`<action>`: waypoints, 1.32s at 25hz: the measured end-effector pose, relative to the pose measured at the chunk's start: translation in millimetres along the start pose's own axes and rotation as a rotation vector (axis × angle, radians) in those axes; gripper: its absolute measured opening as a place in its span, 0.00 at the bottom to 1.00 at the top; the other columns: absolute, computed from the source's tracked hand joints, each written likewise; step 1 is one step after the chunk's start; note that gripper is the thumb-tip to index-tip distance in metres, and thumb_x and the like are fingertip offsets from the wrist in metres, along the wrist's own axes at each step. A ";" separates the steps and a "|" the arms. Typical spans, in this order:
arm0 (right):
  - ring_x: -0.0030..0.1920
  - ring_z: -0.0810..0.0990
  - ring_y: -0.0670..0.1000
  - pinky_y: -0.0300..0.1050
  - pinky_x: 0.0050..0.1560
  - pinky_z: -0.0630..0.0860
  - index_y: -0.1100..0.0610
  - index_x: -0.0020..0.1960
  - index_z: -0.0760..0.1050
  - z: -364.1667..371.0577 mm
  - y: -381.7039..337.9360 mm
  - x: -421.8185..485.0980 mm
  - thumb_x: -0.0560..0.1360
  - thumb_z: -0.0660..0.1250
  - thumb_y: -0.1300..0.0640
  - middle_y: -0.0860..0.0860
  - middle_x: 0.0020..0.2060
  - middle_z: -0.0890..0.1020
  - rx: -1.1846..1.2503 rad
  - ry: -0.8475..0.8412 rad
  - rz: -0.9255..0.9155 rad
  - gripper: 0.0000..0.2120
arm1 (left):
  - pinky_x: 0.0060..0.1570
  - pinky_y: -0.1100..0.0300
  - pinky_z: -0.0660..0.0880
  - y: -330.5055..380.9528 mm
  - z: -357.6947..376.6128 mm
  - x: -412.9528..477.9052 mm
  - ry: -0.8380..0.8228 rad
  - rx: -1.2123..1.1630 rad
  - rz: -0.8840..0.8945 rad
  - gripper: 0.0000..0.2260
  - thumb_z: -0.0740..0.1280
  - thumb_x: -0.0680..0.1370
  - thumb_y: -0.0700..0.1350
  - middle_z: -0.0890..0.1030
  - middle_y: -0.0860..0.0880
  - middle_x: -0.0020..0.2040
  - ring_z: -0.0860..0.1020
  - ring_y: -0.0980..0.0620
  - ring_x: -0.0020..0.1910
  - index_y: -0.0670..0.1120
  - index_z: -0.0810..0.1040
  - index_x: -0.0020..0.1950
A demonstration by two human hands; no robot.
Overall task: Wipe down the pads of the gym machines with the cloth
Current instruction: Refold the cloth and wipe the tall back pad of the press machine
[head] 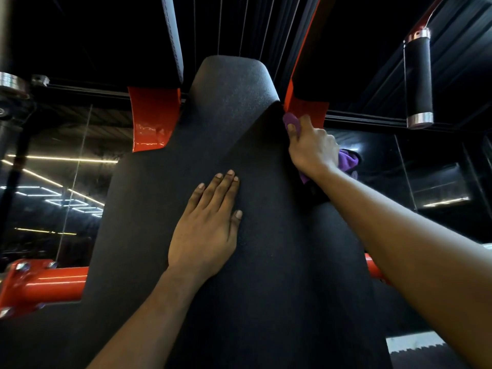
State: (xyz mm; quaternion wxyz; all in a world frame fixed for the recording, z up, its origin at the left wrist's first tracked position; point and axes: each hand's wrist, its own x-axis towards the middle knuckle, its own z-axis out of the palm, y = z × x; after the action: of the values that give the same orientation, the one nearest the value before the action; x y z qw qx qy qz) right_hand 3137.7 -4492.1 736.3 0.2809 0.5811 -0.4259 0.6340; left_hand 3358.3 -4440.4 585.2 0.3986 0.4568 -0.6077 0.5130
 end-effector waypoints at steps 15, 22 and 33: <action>0.49 0.81 0.64 0.52 0.43 0.72 0.45 0.59 0.75 -50.0 16.3 -41.2 0.81 0.63 0.45 0.55 0.48 0.84 0.119 -0.037 -0.140 0.09 | 0.76 0.58 0.55 4.0 -61.3 11.7 -0.117 -0.370 -0.082 0.23 0.59 0.83 0.43 0.66 0.51 0.78 0.62 0.52 0.77 0.48 0.62 0.79; 0.46 0.76 0.51 0.53 0.51 0.73 0.46 0.50 0.75 -61.6 -36.6 -99.7 0.79 0.62 0.43 0.50 0.43 0.78 1.088 -0.576 -0.026 0.08 | 0.67 0.55 0.69 -10.9 -128.9 12.1 -0.199 -0.662 -0.221 0.32 0.67 0.77 0.57 0.75 0.53 0.68 0.72 0.55 0.66 0.52 0.61 0.79; 0.55 0.81 0.54 0.49 0.56 0.78 0.60 0.64 0.76 -34.4 -87.5 -145.8 0.80 0.60 0.70 0.59 0.57 0.82 1.208 -1.073 0.040 0.16 | 0.42 0.46 0.80 -64.4 -155.3 -31.5 -0.593 -0.718 -0.500 0.06 0.71 0.78 0.46 0.80 0.44 0.43 0.80 0.44 0.39 0.47 0.74 0.48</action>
State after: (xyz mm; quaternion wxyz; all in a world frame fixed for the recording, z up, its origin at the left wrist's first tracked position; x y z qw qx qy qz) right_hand 3219.4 -4400.2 614.0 -0.3358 0.8499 -0.0970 0.3942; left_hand 3431.1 -4286.0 596.0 0.4512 0.5482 -0.7041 0.0105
